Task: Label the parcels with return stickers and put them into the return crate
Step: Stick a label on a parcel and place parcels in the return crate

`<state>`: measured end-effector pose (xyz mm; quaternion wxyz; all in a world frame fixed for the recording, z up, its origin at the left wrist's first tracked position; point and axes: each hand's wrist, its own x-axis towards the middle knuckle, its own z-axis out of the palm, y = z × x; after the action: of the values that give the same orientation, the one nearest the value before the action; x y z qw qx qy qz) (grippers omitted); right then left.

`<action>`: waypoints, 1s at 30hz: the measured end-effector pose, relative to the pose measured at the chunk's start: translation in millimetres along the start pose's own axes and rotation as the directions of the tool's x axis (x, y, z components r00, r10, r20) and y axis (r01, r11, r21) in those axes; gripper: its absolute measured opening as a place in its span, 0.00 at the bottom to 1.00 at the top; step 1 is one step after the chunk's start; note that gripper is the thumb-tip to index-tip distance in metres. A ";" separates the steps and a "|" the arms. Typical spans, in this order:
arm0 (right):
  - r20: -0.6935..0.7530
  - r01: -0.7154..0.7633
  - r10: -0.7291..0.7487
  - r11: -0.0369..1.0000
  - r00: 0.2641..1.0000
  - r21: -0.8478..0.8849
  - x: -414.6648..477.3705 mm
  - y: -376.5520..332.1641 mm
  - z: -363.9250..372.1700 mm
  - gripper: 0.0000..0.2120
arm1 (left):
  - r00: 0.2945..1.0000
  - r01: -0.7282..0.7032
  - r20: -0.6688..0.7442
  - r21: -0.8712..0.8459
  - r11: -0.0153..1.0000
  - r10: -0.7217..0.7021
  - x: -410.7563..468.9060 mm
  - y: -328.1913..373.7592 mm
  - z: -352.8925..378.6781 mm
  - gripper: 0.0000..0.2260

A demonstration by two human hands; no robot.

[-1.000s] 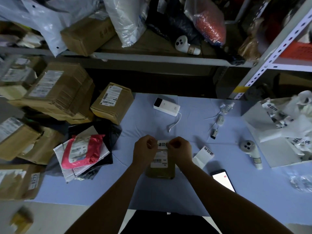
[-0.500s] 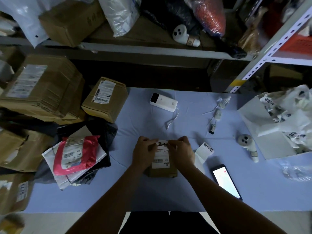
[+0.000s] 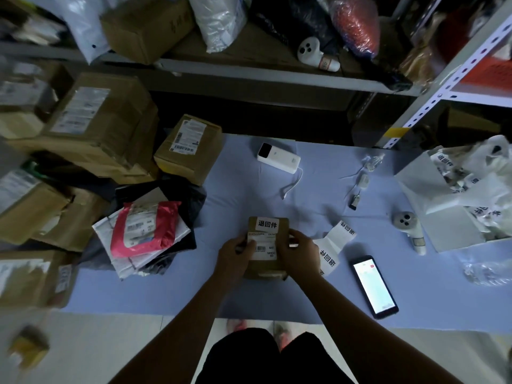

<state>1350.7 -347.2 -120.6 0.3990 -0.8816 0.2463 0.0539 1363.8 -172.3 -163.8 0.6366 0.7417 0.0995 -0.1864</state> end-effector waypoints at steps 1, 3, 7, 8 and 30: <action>0.013 0.021 -0.021 1.000 1.000 0.021 -6.3 -1.4 2.0 0.15 | 1.000 -0.008 -0.030 0.003 1.000 0.008 -7.9 0.3 -4.3 0.06; 0.034 0.069 -0.071 0.996 0.997 0.064 -21.6 -5.1 4.7 0.16 | 0.995 -0.027 -0.091 0.023 0.999 0.029 -27.1 -0.2 -13.8 0.07; 0.106 0.186 -0.199 0.976 0.974 0.117 -61.2 -13.4 14.0 0.14 | 0.976 -0.044 -0.210 0.070 0.997 0.058 -85.0 -4.0 -39.0 0.11; 0.147 0.207 -0.226 0.969 0.963 0.131 -74.6 -16.1 17.8 0.14 | 0.966 -0.030 -0.253 0.062 0.998 0.045 -103.6 -5.9 -46.6 0.12; 0.553 0.541 -0.509 0.832 0.660 0.120 -417.1 -166.9 292.8 0.17 | 0.744 0.029 -0.650 -0.199 0.980 -0.154 -423.5 -148.9 -375.1 0.07</action>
<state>1096.1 123.3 -83.9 0.4274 -0.8687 -0.1490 0.2011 977.0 259.0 -83.3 0.6129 0.6944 0.3710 0.0671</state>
